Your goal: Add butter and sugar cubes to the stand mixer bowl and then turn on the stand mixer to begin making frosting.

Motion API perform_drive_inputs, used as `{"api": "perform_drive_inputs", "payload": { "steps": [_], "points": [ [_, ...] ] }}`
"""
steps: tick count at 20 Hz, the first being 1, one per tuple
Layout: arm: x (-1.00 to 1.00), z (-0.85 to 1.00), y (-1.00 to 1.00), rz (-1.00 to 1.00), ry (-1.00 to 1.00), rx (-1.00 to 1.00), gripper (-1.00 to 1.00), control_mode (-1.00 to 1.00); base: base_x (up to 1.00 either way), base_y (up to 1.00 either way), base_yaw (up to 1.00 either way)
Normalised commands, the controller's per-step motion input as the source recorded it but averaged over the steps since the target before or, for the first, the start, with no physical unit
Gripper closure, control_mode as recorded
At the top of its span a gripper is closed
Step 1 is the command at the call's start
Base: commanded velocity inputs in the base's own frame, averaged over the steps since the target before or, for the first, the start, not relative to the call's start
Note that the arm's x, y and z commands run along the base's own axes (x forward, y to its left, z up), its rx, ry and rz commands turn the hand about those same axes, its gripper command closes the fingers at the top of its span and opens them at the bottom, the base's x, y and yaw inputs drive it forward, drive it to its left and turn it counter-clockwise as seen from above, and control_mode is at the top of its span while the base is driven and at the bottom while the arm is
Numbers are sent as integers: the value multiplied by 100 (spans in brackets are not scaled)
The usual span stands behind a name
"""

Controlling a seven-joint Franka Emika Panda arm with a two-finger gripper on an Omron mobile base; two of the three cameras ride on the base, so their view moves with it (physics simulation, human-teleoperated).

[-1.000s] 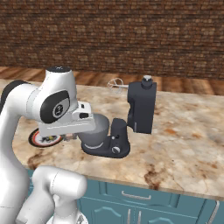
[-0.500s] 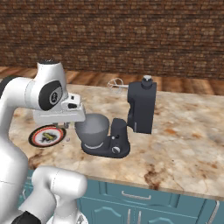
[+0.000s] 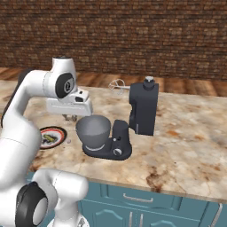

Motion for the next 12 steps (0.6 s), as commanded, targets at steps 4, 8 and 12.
{"api": "perform_drive_inputs", "payload": {
  "steps": [4, 8, 12],
  "points": [
    [48, -33, -12, -18, 6, 0, 100, -100, 0, 0, 0],
    [25, -39, -17, -15, 0, 0, 100, -100, 0, 0, 0],
    [21, -42, -3, -12, -6, 0, 100, -100, 0, 0, 0]
  ]
}}
